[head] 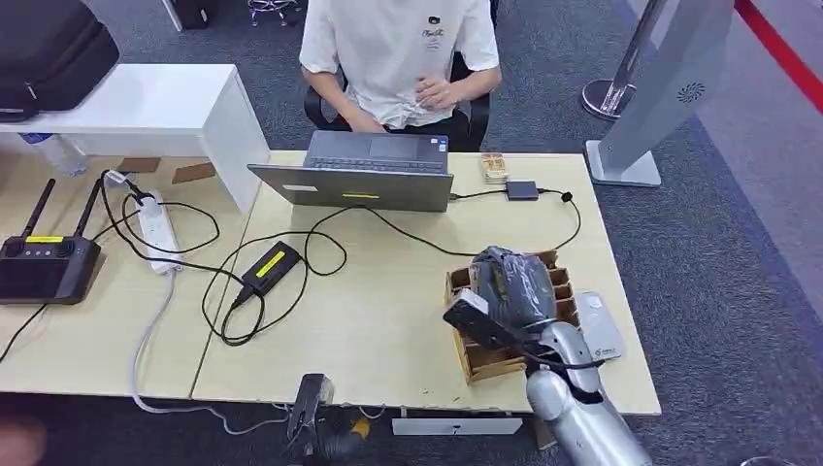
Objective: Pass the card to the sensor for recognition and then transmit it.
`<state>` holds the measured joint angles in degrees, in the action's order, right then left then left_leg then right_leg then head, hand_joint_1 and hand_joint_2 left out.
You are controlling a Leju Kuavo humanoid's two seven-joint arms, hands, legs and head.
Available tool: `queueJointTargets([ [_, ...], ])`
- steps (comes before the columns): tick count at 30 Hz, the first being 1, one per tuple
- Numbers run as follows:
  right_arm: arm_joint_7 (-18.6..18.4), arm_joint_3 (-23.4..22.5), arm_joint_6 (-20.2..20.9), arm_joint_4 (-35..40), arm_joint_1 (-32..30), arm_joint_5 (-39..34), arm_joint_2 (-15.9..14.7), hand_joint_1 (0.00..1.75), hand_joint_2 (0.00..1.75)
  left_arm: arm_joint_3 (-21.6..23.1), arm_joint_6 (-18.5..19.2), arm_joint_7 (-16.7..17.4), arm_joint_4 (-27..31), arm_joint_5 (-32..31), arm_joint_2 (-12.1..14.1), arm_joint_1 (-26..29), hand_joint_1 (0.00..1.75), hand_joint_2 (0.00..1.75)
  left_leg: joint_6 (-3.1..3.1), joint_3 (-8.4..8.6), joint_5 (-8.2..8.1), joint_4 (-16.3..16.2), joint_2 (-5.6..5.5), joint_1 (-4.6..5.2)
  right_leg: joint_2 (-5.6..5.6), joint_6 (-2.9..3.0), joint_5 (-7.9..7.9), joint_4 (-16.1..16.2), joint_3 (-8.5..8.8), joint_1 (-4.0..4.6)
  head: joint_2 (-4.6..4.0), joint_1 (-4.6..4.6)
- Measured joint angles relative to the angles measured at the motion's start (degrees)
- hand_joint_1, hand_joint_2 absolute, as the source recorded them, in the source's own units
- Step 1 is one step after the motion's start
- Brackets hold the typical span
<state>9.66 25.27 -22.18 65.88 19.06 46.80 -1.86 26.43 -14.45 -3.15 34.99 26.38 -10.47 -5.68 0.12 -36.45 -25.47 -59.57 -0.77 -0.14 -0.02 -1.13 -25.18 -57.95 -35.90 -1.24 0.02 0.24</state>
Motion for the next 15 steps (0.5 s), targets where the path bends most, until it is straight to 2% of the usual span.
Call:
queueJointTargets([
  [9,-3.08,0.44,2.34,-0.96,8.46,-0.44,1.03,1.75,1.75,-0.02,0.79,1.16,-0.48,-0.92,-0.11,-0.9,0.0,1.75,-0.02,0.02,0.03,-0.01,0.0,0.0,0.01,0.01,0.01,-0.02,0.0,0.0,0.0,0.0],
  [15,-6.78,1.07,1.75,-5.38,15.57,3.22,1.71,1.75,1.75,-0.02,1.73,2.1,-1.27,-2.1,-0.15,-1.79,0.0,1.75,-0.02,0.01,0.06,-0.01,0.01,0.0,0.02,0.02,0.03,-0.04,0.0,0.0,0.0,-0.02],
])
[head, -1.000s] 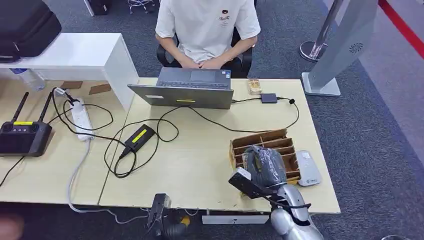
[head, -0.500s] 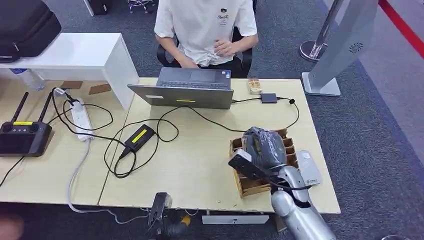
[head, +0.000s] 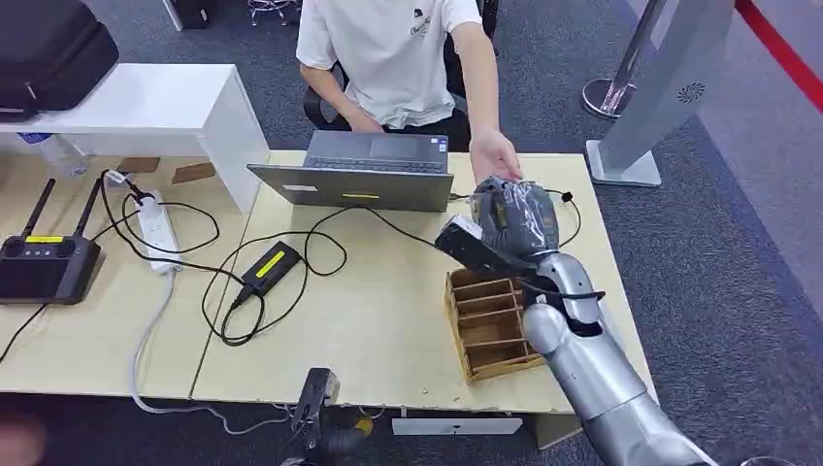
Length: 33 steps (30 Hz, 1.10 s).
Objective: Pass the card to the sensor for recognition and then transmit it.
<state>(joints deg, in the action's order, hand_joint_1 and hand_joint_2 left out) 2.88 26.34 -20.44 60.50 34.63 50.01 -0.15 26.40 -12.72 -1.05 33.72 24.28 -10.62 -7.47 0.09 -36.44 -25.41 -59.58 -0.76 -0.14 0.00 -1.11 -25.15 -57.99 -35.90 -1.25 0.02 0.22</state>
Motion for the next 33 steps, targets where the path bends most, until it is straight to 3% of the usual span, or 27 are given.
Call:
queueJointTargets([
  [13,-10.78,2.14,-4.37,-19.5,16.62,15.3,3.94,1.75,1.75,0.0,1.05,4.09,-1.97,-3.02,-1.9,-3.38,0.0,1.75,0.0,0.0,0.13,0.0,-0.02,0.0,-0.02,-0.01,0.04,-0.02,0.0,0.0,0.0,0.0],
  [18,-12.54,2.93,-4.28,-25.41,19.81,17.07,5.16,1.75,1.75,0.0,1.49,4.79,-2.47,-3.26,-2.64,-4.19,0.0,1.75,0.0,0.0,0.14,0.0,-0.02,0.0,-0.01,-0.01,0.06,-0.02,0.0,0.0,0.0,0.02],
  [19,-12.7,2.99,-4.28,-26.35,20.25,17.13,5.33,0.0,1.75,0.0,1.49,4.81,-2.6,-3.26,-2.69,-4.34,0.0,1.75,0.0,0.0,0.14,0.0,-0.02,0.0,-0.01,-0.01,0.06,-0.01,0.0,0.0,0.0,0.02],
  [33,-11.01,3.21,-5.46,-30.11,21.02,17.79,6.18,0.0,1.75,-0.28,1.73,4.17,-3.52,-2.51,-3.65,-4.6,0.0,1.75,0.0,0.01,0.14,0.0,-0.03,0.0,-0.02,-0.01,0.06,-0.01,-0.01,0.01,0.0,0.02],
])
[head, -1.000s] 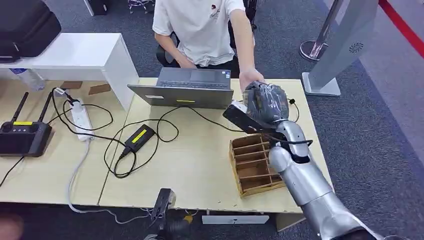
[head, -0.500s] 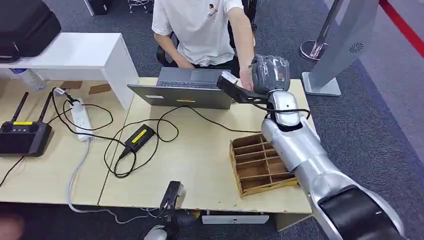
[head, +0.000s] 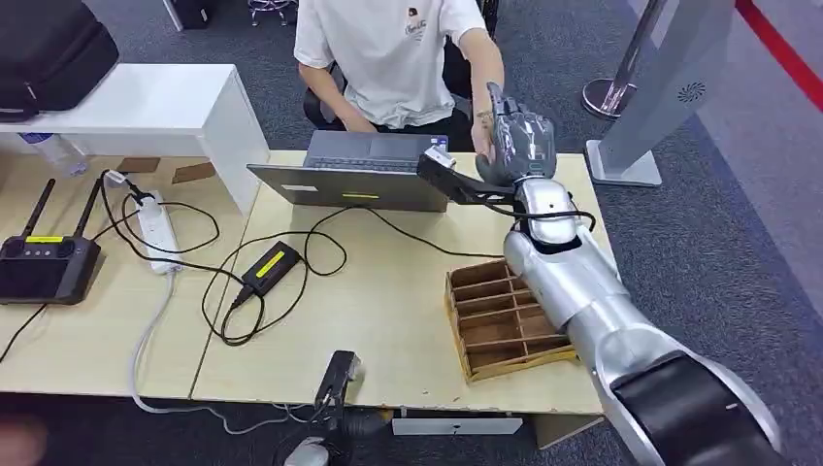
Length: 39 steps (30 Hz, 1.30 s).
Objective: Pass the card to the sensor for recognition and then transmit it.
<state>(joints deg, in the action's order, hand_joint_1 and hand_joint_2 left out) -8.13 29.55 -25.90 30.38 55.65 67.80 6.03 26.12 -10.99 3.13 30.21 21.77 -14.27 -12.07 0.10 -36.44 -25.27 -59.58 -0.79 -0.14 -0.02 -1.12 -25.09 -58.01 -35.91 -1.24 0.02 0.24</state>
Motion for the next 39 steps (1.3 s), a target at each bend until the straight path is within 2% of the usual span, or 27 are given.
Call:
queueJointTargets([
  [4,-0.33,-0.22,-0.28,-0.15,0.19,0.61,-0.61,0.0,1.75,-0.46,0.17,-0.07,-0.22,0.37,0.02,0.03,0.0,1.75,0.0,0.01,0.0,-0.01,0.0,0.0,0.0,0.0,0.0,0.0,0.0,0.0,0.0,-0.02],
  [8,-2.16,-0.55,-0.77,-0.52,0.53,2.25,-2.3,0.0,1.75,-0.94,0.17,-0.07,-0.37,0.83,0.13,0.09,0.0,1.75,0.0,0.0,0.0,-0.01,0.0,0.0,0.0,0.0,0.0,0.01,0.0,-0.01,0.0,-0.02],
  [16,-8.46,-1.51,-0.57,-2.8,2.5,7.98,-9.14,0.0,1.75,-1.44,0.15,0.04,-0.41,1.38,0.83,0.31,0.0,1.75,0.01,-0.01,-0.01,-0.06,-0.04,0.04,-0.03,-0.01,0.01,0.03,0.01,-0.02,0.0,0.0],
  [19,-8.41,-2.1,-0.59,-3.47,3.02,8.31,-12.0,0.0,1.75,-2.08,0.15,0.11,-0.41,1.53,1.09,0.43,0.0,1.75,0.01,-0.02,-0.01,-0.05,-0.08,0.04,-0.07,-0.01,0.01,0.03,0.02,-0.02,0.0,-0.02],
  [23,-8.83,-2.84,-0.52,-4.0,3.13,8.61,-13.75,0.0,1.75,-2.27,0.13,0.11,-0.42,1.53,1.33,0.6,0.0,1.75,0.02,0.02,-0.02,-0.05,0.11,0.04,0.14,0.03,0.04,0.03,-0.01,-0.02,0.0,0.0],
  [26,-12.59,-3.08,0.5,-4.57,3.34,10.25,-15.89,0.0,1.75,-2.62,-0.15,0.35,-0.41,1.73,1.44,0.6,0.0,1.75,0.03,0.05,-0.02,-0.07,0.08,0.03,0.11,0.03,0.04,0.05,-0.03,0.0,0.0,0.02],
  [29,-14.34,-4.39,0.94,-5.35,3.87,11.25,-19.88,0.0,1.75,-3.12,-0.29,0.48,-0.42,1.9,1.9,0.92,0.0,1.75,0.05,-0.08,0.02,-0.05,-0.35,0.04,-0.37,0.01,0.02,0.04,0.04,0.0,0.0,0.0],
  [39,-18.93,-6.86,6.73,-8.48,4.9,16.94,-30.73,0.0,1.75,-4.35,0.26,0.9,-0.41,1.97,3.91,1.21,0.0,1.75,0.07,-0.05,0.0,-0.07,-0.29,0.06,-0.3,0.01,0.03,0.07,0.04,-0.02,0.0,0.0],
])
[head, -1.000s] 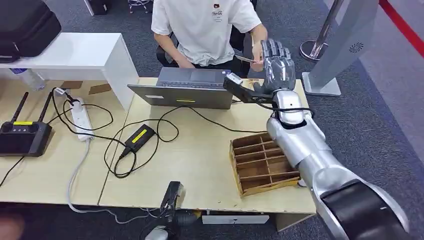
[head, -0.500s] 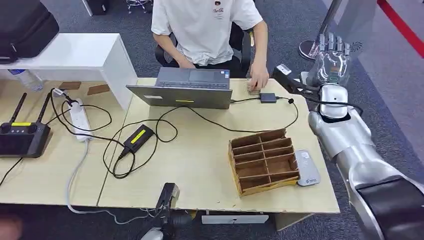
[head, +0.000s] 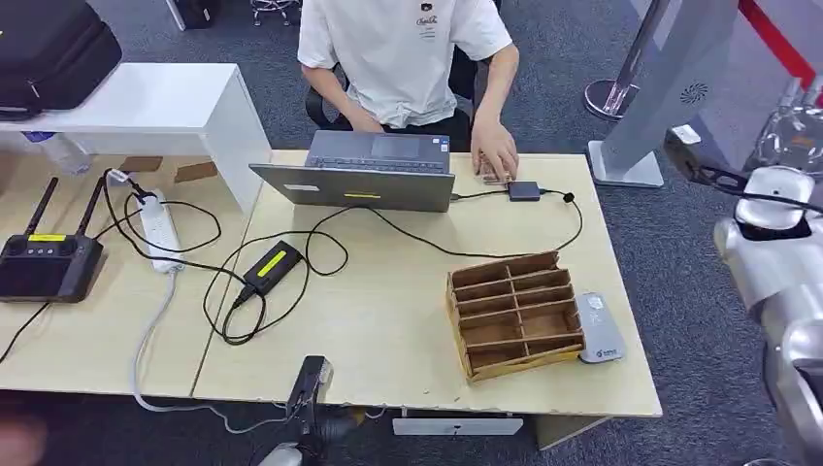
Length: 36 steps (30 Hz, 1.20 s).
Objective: Pass the card to the sensor for recognition and then transmit it.
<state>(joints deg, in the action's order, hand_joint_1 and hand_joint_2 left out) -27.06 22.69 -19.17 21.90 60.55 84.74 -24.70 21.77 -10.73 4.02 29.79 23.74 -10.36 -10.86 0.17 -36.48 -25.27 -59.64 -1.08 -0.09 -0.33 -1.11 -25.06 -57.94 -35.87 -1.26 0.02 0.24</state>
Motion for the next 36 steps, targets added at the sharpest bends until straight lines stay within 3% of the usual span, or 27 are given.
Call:
queueJointTargets([
  [12,-3.34,-2.25,8.26,-2.38,-4.05,3.06,-10.0,0.0,1.75,-0.74,0.92,0.15,0.07,-1.0,1.75,0.26,0.0,1.75,0.08,0.11,-0.06,0.05,0.1,0.0,0.09,0.0,0.0,-0.01,0.04,0.0,0.0,0.0],
  [28,-4.66,-6.32,16.85,-3.74,-10.1,2.75,-14.31,0.0,1.75,-0.98,1.66,0.22,0.07,-1.57,2.21,0.31,0.0,1.75,0.11,0.28,-0.09,0.1,0.13,0.0,0.1,-0.02,-0.03,-0.01,0.2,0.0,0.0,0.02],
  [36,-5.55,-12.57,18.66,-4.61,-21.43,-0.83,-16.94,0.0,1.75,-1.01,2.73,-0.15,0.04,-1.62,2.36,0.34,0.0,1.75,0.16,0.3,-0.16,0.11,-0.06,0.0,-0.08,-0.08,-0.14,0.0,0.31,-0.01,0.0,0.04],
])
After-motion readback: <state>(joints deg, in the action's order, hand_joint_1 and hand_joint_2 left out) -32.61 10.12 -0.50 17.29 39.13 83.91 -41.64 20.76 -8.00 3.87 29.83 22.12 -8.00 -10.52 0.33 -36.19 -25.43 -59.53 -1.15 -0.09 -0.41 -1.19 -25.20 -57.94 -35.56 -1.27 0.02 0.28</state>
